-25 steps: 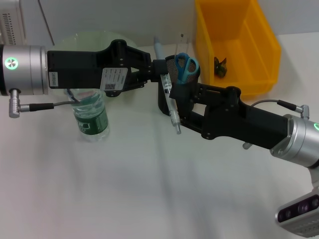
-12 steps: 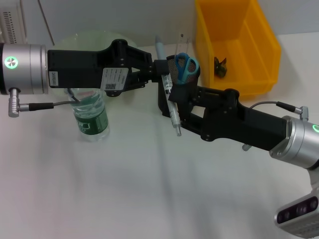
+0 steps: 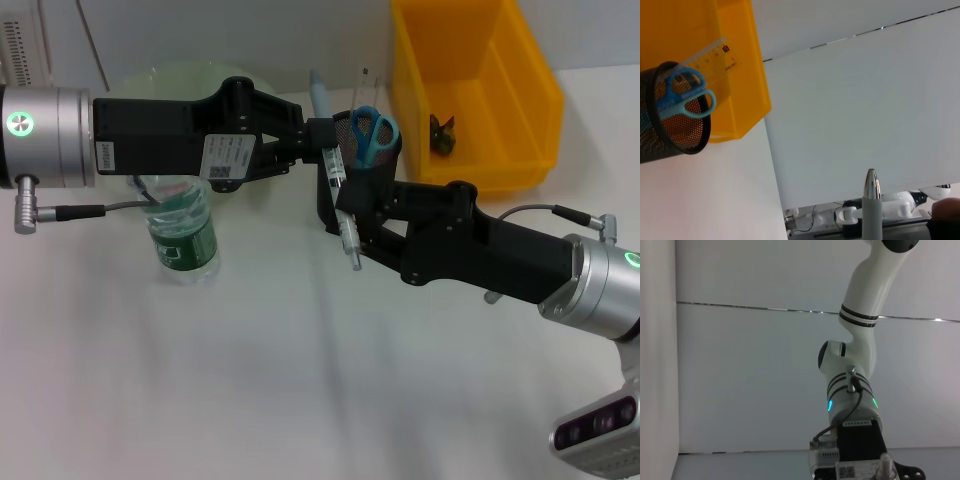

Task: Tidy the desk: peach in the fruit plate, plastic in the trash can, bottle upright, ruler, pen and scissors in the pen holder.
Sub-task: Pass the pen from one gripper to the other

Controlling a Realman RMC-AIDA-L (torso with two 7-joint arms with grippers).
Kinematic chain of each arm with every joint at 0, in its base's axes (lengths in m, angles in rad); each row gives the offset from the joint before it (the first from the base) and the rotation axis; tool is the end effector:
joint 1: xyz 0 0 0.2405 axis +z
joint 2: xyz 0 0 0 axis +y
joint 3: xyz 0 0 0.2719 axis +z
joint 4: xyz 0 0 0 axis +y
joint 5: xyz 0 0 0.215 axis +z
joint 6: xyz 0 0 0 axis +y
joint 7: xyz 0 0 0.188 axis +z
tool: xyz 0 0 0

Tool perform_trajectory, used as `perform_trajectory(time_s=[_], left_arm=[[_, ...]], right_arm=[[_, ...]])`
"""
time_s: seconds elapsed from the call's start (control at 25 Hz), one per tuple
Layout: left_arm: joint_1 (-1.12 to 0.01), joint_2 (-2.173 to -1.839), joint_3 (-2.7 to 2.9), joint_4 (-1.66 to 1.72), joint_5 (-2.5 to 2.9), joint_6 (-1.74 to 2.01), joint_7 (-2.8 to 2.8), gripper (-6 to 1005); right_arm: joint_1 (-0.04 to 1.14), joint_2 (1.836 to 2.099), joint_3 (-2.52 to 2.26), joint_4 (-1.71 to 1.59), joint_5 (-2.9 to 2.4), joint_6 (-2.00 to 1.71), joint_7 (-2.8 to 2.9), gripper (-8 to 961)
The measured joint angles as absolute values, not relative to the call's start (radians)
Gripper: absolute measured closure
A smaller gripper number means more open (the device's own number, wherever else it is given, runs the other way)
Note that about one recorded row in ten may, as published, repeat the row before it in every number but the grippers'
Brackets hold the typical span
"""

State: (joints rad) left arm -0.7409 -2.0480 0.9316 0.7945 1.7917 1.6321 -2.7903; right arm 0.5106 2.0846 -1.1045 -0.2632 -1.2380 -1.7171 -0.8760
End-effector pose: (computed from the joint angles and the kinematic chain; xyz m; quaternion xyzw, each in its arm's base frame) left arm -0.1279 0.3916 -0.0322 0.7341 0.6216 0.2387 0.1332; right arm 0.2001 0.3127 -0.0691 -0.6295 -0.5988 0.2097 0.4486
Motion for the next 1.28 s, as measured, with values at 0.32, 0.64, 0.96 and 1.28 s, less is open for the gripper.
perform_trajectory(time_s=[0.32,0.64,0.96,1.28], left_arm=[[-0.739,-2.048,0.934,0.795,1.792,1.633,-2.786,802],[-0.74,-2.048,0.934,0.796,1.792,1.64,-2.778,800],[-0.745,-2.048,0.932,0.795,1.792,1.651,-2.766,797],[-0.736,-2.047,0.925,0.777,1.784,1.654,-2.764,794]], right_arm=[[0.512,2.085,-1.105,-0.261,-1.238,-1.721,-0.878,687],[0.512,2.083,-1.106,-0.261,-1.246,-1.725,-0.876,761],[0.512,2.083,-1.106,-0.261,-1.248,-1.728,-0.876,762],[0.512,2.083,-1.106,-0.264,-1.249,-1.734,-0.876,763]])
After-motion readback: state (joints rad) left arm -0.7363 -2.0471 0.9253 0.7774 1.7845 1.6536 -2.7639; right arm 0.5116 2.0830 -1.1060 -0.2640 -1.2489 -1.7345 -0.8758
